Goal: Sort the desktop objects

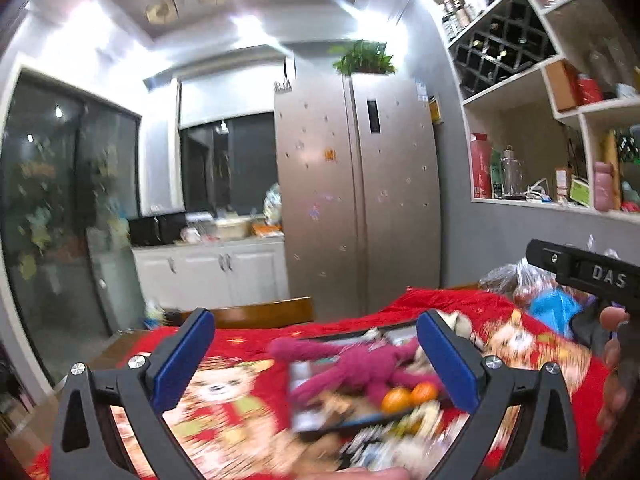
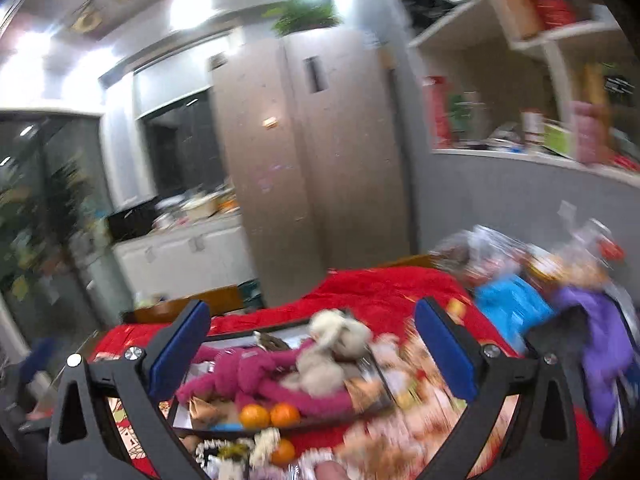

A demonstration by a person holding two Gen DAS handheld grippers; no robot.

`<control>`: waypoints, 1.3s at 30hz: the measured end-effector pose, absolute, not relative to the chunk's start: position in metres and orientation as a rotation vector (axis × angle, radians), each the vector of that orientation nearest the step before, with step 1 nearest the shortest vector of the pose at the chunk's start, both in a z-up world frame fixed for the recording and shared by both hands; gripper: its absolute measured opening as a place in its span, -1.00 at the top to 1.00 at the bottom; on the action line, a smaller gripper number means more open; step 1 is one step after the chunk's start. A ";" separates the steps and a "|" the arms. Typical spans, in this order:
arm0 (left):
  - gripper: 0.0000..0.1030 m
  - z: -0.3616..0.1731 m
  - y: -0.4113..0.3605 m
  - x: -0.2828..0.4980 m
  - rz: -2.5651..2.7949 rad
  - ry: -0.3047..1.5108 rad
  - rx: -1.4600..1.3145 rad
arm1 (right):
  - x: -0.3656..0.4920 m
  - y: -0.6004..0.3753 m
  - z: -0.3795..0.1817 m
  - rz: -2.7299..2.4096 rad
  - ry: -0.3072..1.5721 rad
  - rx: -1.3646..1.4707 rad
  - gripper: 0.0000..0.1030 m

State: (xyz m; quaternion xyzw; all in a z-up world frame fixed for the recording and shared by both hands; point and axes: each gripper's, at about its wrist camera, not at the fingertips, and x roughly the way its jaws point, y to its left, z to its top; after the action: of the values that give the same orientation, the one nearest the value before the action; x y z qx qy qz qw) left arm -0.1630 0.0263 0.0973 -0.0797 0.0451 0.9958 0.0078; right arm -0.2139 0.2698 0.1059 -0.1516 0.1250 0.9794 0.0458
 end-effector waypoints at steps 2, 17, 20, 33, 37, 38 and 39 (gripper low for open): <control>-1.00 0.084 0.014 -0.131 3.100 0.168 -0.266 | -0.188 0.265 0.089 3.012 0.382 -0.530 -1.00; -1.00 0.001 -0.023 -0.088 3.052 -0.067 -0.478 | -0.114 0.187 -0.017 3.174 0.068 -0.561 -1.00; -1.00 -0.010 -0.032 -0.102 3.037 -0.140 -0.628 | -0.116 0.180 -0.025 3.177 -0.014 -0.620 -1.00; -1.00 -0.008 -0.026 -0.088 3.086 -0.091 -0.553 | -0.097 0.165 -0.023 3.149 -0.189 -0.565 -1.00; -1.00 -0.008 -0.026 -0.091 3.068 -0.090 -0.572 | -0.096 0.166 -0.023 3.148 -0.184 -0.570 -1.00; -1.00 -0.008 -0.026 -0.090 3.068 -0.091 -0.570 | -0.096 0.167 -0.023 3.149 -0.183 -0.573 -1.00; -1.00 -0.008 -0.026 -0.090 3.068 -0.091 -0.568 | -0.096 0.167 -0.023 3.149 -0.182 -0.571 -1.00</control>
State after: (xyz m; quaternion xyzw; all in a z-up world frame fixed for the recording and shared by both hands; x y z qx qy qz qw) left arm -0.0901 -0.0262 -0.0078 -0.1821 -0.0293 0.9828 0.0102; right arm -0.0964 0.1666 -0.0232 -0.1779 -0.0569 0.9819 -0.0319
